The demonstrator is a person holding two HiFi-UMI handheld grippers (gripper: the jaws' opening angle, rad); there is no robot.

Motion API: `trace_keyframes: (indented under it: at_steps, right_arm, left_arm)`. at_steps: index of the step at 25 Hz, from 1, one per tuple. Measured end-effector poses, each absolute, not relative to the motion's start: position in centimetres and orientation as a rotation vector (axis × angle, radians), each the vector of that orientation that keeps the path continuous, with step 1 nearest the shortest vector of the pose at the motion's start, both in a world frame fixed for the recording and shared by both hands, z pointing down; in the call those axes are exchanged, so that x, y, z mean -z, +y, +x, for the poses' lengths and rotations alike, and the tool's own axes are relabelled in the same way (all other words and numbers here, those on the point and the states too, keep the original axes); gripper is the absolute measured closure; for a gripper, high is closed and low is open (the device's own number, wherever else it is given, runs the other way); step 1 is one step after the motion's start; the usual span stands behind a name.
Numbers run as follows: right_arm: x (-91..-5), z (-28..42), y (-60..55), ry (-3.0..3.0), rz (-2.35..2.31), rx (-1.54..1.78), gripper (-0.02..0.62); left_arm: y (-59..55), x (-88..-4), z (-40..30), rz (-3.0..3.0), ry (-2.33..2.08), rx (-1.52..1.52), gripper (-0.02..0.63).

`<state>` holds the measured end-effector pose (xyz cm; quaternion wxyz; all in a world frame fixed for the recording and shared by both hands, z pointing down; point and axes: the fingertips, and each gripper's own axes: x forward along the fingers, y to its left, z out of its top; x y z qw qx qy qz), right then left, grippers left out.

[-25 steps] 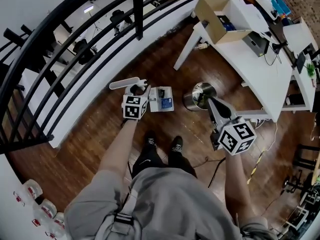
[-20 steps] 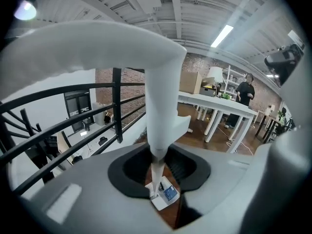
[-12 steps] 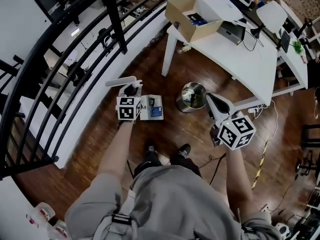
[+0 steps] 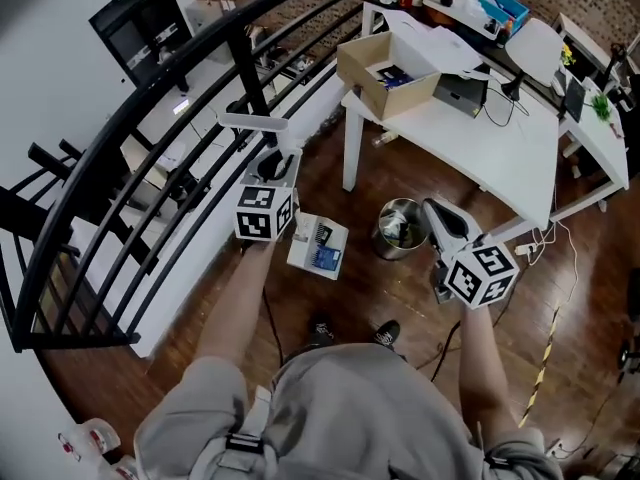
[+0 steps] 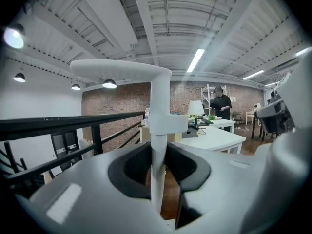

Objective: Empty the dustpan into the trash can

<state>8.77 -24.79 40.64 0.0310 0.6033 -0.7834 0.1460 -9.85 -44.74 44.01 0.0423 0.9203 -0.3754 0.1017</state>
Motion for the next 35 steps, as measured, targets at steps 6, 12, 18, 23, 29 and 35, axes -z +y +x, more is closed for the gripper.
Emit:
trace_keyframes:
  at_steps: [6,12,18,23,29,35]
  right_arm:
    - [-38.5,10.6,-23.7,-2.447,1.927,-0.414,0.595]
    - [-37.6,13.1,-22.5,-2.417,2.01,-0.379,0.595]
    - [-37.0,16.7,-20.6,-2.349,2.098,-0.365,0.595]
    - [-37.1,21.1,-18.3,-2.266,2.206,-0.373,0.595]
    - [-37.8,25.7,-15.9,-2.184,2.309,-0.399,0.595]
    - [-39.0,30.0,-13.2,-2.129,2.367,-0.43,0.595]
  left_arm:
    - [-43.3,-34.3,-7.5,2.893,-1.104,-0.181,0.517]
    - [-43.8,-29.4,-3.3,2.933,-1.051,-0.093,0.515]
    - [-45.1,-29.3,2.3,2.948,-1.039,-0.084,0.515]
    - [-44.9,-29.9,7.8,2.975,-0.995,-0.097,0.515]
    - [-45.2,-30.1,14.2,3.032,-0.952,-0.126,0.515]
    - [-43.8,-31.4,20.5,3.108,-0.896,-0.192,0.515]
